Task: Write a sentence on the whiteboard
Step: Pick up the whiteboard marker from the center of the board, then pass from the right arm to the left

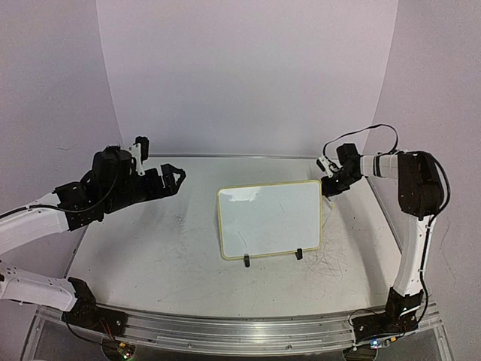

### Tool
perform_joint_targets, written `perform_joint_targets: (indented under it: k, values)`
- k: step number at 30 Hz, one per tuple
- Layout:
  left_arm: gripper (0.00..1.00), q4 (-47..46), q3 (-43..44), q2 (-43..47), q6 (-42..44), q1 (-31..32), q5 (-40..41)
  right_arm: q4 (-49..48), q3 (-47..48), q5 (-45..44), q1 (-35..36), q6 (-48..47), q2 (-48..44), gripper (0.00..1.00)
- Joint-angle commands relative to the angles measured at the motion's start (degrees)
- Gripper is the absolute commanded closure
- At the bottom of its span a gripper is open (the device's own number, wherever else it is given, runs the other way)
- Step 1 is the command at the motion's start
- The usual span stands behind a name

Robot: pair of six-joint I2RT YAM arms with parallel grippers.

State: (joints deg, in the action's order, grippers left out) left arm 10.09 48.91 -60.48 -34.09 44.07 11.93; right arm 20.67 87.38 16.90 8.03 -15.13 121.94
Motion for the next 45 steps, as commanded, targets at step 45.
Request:
perform_joint_targets:
  k: [45]
  values:
    - [0.08, -12.28, 14.04, -17.17, -0.47, 6.32, -38.57, -22.95, -27.53, 9.02, 39.88, 15.83, -42.09, 1.00]
